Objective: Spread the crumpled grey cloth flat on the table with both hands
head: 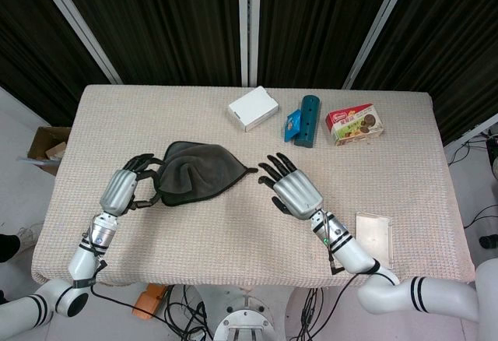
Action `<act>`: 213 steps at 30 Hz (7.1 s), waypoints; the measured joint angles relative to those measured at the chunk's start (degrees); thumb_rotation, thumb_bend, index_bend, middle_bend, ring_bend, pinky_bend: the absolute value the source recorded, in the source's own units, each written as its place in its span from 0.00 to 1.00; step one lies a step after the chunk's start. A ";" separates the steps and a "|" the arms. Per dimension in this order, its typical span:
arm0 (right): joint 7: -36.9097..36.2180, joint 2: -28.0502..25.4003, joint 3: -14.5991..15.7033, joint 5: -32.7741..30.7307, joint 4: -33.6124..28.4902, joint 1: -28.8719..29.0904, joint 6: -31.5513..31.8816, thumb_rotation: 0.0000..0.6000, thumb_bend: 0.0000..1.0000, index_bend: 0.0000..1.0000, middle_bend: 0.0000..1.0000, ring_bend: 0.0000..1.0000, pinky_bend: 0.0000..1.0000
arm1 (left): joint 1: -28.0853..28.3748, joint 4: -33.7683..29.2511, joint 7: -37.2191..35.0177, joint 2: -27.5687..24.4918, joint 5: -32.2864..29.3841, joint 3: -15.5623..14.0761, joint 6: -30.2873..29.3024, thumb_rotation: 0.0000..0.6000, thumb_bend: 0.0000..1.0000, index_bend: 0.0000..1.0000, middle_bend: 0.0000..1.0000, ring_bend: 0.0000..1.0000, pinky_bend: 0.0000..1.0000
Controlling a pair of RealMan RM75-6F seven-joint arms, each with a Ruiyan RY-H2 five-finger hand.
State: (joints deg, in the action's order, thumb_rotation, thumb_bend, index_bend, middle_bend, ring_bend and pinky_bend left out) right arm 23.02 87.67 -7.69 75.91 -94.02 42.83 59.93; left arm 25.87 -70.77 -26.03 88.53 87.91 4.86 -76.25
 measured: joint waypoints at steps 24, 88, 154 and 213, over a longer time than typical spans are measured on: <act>6.93 20.50 -7.05 -10.23 21.24 13.94 -11.92 1.00 0.19 0.41 0.15 0.00 0.00 | 0.15 2.17 -1.52 0.44 -0.81 0.11 1.48 1.00 0.43 0.64 0.26 0.14 0.16; 2.03 8.72 6.46 8.11 25.91 13.90 -13.29 1.00 0.39 0.63 0.27 0.03 0.03 | -1.67 -0.95 -3.16 -2.00 3.88 -5.00 1.01 1.00 0.43 0.64 0.26 0.14 0.16; -18.08 8.86 16.22 27.04 19.72 2.98 2.06 1.00 0.36 0.66 0.25 0.01 0.00 | -4.79 -0.21 -4.61 -2.83 6.26 -10.36 1.32 1.00 0.43 0.64 0.26 0.14 0.16; -10.14 -14.41 6.84 7.35 0.21 -13.24 13.61 1.00 0.24 0.10 0.14 0.02 0.10 | -11.35 -10.56 16.84 -14.53 -7.48 -3.67 -2.58 1.00 0.35 0.26 0.17 0.13 0.16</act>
State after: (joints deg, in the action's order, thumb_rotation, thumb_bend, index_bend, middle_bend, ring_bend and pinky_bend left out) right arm 12.88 73.26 -0.85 83.26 -93.81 29.59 73.54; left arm 14.52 -81.33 -9.19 74.01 80.43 1.19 -78.82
